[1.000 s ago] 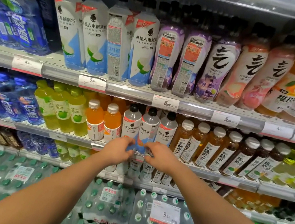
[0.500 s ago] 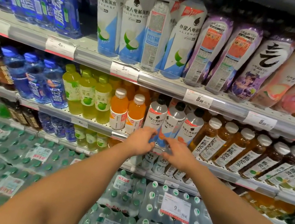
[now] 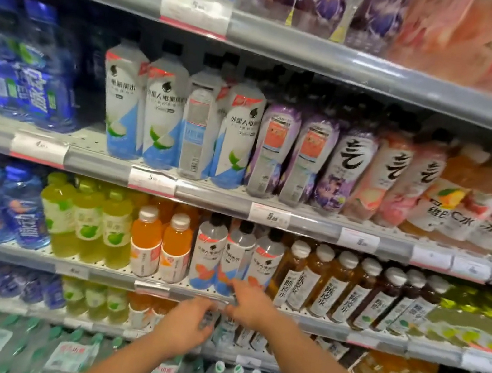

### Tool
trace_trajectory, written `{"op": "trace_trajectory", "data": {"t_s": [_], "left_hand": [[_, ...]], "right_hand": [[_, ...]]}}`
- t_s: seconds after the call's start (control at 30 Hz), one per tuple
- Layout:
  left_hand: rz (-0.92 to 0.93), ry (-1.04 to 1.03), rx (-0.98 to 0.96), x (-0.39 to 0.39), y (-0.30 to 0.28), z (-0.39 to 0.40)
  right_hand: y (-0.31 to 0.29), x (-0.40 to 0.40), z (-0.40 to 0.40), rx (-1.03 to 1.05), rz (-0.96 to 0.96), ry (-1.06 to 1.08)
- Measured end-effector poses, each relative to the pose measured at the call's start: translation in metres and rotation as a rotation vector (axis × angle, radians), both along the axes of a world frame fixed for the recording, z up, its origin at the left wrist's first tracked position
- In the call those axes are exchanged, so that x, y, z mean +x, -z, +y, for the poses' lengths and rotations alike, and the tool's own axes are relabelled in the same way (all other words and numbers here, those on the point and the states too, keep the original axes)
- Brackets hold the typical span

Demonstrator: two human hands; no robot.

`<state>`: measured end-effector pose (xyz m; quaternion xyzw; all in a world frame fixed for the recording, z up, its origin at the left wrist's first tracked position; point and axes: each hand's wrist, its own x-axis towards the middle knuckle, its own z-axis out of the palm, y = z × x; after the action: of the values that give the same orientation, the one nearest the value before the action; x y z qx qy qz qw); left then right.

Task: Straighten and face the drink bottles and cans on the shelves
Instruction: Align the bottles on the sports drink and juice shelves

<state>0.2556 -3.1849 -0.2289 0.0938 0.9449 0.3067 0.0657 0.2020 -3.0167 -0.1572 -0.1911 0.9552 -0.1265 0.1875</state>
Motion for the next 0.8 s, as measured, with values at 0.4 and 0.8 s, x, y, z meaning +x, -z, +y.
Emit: {"op": "trace_trajectory", "data": {"t_s": [0.4, 0.8], "left_hand": [[0.033, 0.054, -0.028, 0.036, -0.020, -0.048], [0.022, -0.075, -0.053, 0.005, -0.033, -0.040]], "right_hand": [[0.017, 0.045, -0.004, -0.167, -0.025, 0.196], [0.090, 0.161, 0.035, -0.419, -0.002, 0.686]]}}
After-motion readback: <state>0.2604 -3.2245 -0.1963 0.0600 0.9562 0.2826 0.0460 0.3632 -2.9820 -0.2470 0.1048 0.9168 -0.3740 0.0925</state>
